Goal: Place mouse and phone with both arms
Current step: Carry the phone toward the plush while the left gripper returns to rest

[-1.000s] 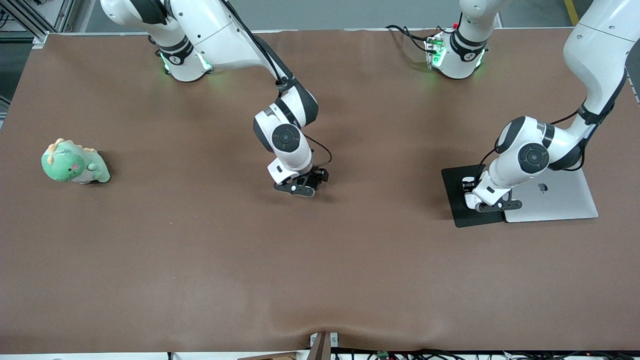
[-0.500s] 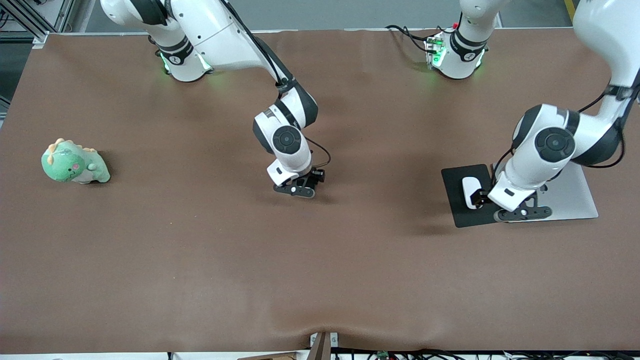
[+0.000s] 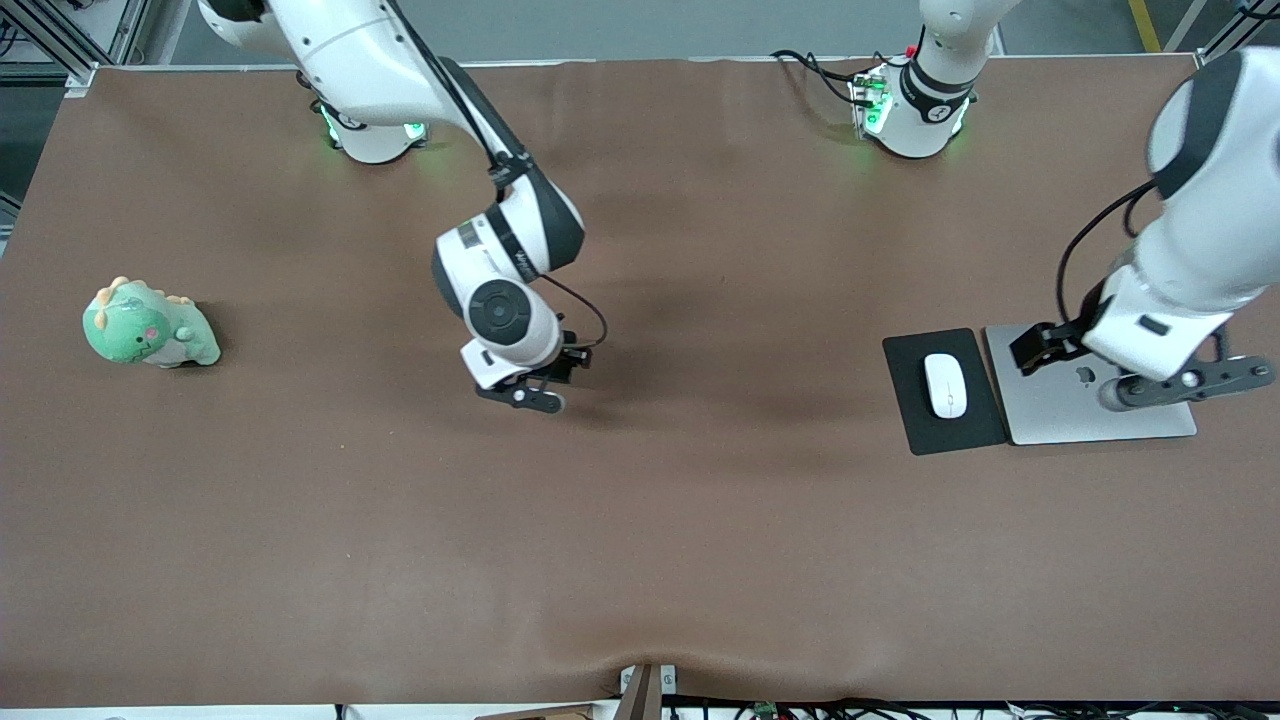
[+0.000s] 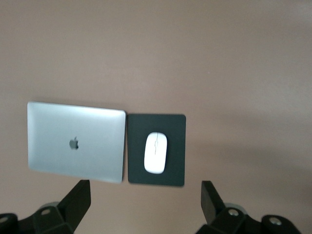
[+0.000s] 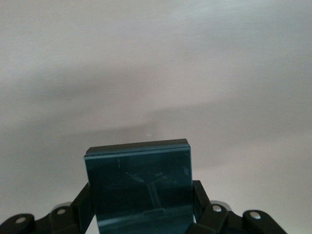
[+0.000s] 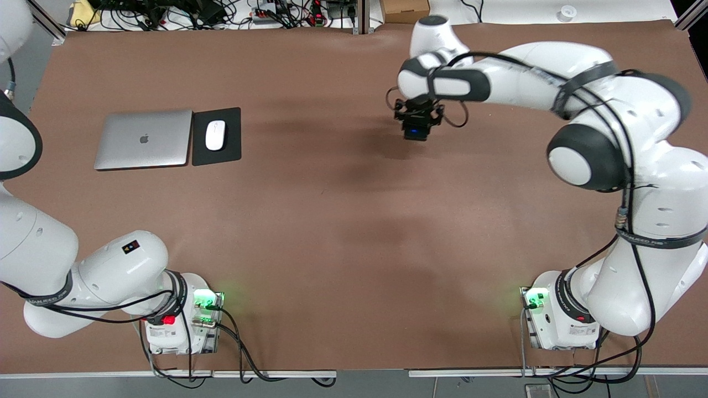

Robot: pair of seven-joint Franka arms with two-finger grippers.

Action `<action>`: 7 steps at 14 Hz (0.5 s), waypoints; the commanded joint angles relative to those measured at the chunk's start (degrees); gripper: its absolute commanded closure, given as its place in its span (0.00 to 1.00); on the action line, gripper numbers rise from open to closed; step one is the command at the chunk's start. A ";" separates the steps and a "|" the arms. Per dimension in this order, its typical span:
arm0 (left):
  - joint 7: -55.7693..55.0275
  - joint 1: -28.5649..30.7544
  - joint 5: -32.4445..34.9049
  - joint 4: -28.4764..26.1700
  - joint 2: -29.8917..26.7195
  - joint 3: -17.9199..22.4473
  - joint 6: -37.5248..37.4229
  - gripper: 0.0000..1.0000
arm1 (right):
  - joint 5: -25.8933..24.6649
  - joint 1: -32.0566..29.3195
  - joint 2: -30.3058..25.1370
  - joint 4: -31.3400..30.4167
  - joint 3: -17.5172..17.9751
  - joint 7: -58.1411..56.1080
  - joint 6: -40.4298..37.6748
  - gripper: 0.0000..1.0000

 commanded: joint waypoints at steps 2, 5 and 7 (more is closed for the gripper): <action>6.20 0.13 -4.38 7.24 -0.92 -0.23 -8.66 0.00 | -1.14 -4.53 -7.72 -8.69 0.84 -2.41 -1.19 1.00; 11.76 -8.33 -7.54 6.98 -7.61 12.00 -9.46 0.00 | -2.64 -8.92 -11.95 -13.97 0.75 -9.00 -1.10 1.00; 19.73 -21.17 -12.63 6.63 -11.13 30.37 -9.46 0.00 | -2.73 -11.21 -14.06 -16.43 0.75 -13.13 -1.02 1.00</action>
